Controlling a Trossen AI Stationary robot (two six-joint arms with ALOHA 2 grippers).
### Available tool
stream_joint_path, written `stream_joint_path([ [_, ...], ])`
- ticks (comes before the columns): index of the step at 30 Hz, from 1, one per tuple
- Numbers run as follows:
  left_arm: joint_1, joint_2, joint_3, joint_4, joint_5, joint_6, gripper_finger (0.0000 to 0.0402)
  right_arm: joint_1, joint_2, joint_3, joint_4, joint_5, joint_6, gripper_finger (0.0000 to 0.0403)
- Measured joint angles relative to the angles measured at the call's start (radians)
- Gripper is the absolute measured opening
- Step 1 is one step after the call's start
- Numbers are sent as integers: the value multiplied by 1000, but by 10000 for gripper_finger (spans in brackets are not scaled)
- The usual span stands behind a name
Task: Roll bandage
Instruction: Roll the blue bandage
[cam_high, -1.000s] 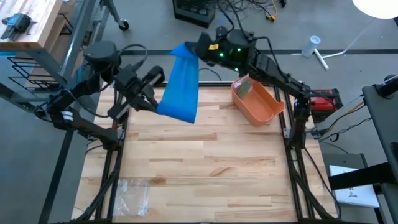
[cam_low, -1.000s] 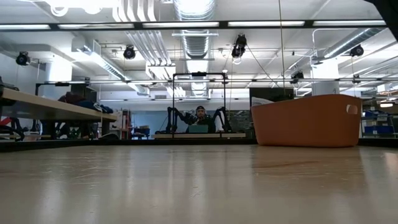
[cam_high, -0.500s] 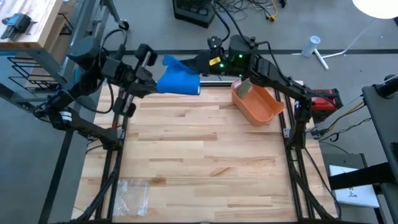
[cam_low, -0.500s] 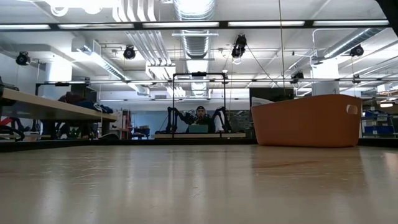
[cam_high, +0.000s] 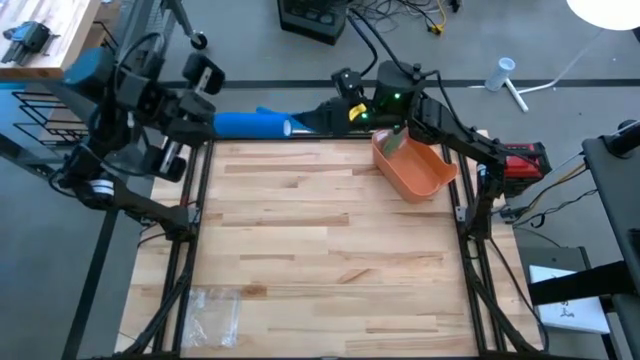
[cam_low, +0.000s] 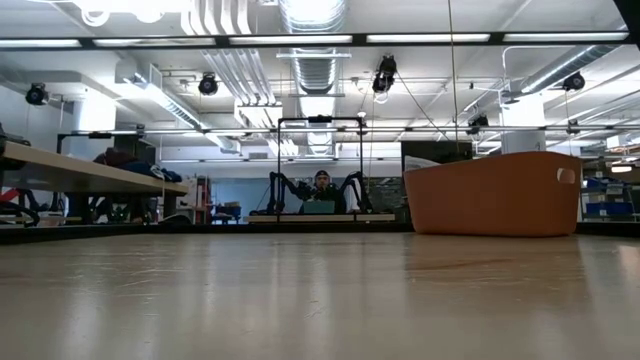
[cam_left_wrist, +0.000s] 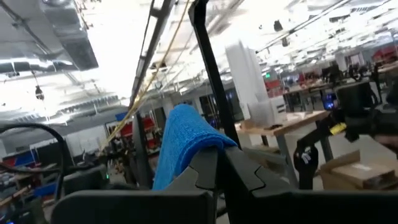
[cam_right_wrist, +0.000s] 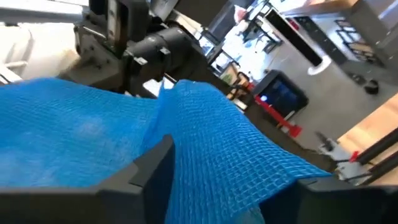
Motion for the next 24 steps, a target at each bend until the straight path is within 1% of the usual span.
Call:
stream_joint_path([
  [1, 0, -1, 10, -25, 0, 11, 0, 1, 0, 0, 12, -1, 28, 197],
  [5, 0, -6, 47, -110, 6, 69, 0, 1, -6, 0, 43, 6, 279, 219],
  [10, 0, -15, 77, -183, 9, 114, 0, 16, -9, 0, 68, 8, 515, 241],
  [11, 0, -15, 78, -191, 8, 119, 0, 17, -12, 0, 68, 5, 546, 245],
  [13, 0, -19, 78, -200, 3, 114, 0, 17, -18, 0, 75, 0, 548, 252],
  [16, 0, -23, 77, -200, -31, 64, 0, 15, -39, 0, 95, 0, 462, 263],
  [19, 1, -25, 77, -201, -84, -25, 0, 8, -70, 0, 120, 5, 285, 272],
  [21, 1, -21, 77, -202, -125, -118, 0, 5, -95, 1, 121, 8, 112, 275],
  [24, 1, -14, 76, -205, -185, -252, 0, 7, -125, 2, 113, 9, -218, 277],
])
